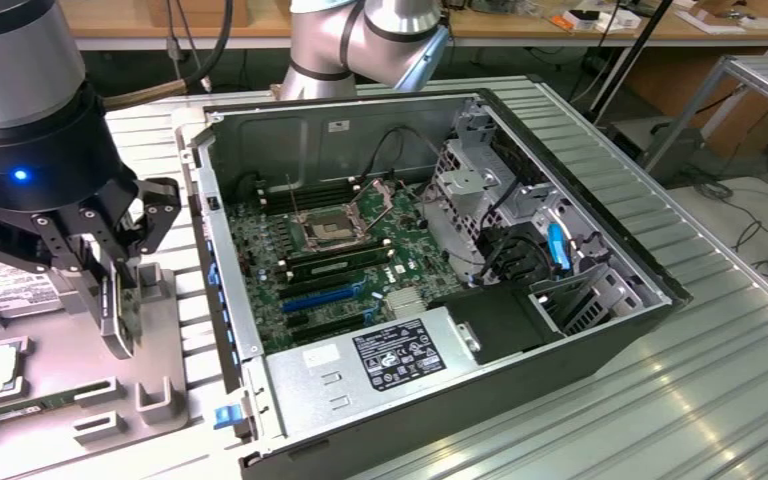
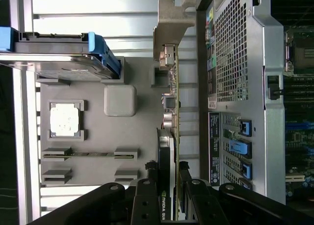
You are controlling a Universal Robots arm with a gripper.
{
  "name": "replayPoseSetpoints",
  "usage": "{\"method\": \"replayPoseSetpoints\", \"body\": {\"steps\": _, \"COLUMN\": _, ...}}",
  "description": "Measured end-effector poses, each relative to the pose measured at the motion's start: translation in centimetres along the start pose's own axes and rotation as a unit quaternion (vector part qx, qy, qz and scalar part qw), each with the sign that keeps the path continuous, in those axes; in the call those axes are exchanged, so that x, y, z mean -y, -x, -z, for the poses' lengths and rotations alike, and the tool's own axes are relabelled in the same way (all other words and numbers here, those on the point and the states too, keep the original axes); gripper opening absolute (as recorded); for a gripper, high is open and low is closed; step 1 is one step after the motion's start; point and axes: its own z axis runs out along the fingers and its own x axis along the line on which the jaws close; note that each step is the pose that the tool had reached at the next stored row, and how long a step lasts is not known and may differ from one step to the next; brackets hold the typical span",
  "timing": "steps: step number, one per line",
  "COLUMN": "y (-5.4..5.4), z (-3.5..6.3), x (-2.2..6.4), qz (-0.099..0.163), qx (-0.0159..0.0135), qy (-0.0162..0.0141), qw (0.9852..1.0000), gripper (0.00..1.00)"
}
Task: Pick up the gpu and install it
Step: 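Pick up the gpu and move the gpu toward the slot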
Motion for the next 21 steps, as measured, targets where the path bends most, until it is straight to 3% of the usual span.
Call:
{"method": "replayPoseSetpoints", "body": {"steps": 11, "y": 0.0, "z": 1.46, "x": -0.06, "qz": 0.0, "qx": -0.0004, "qy": 0.0, "qw": 1.0, "gripper": 0.27}}
{"method": "replayPoseSetpoints", "body": {"steps": 21, "y": 0.1, "z": 2.16, "x": -0.09, "qz": 0.0, "qx": -0.0004, "qy": 0.0, "qw": 1.0, "gripper": 0.27}}
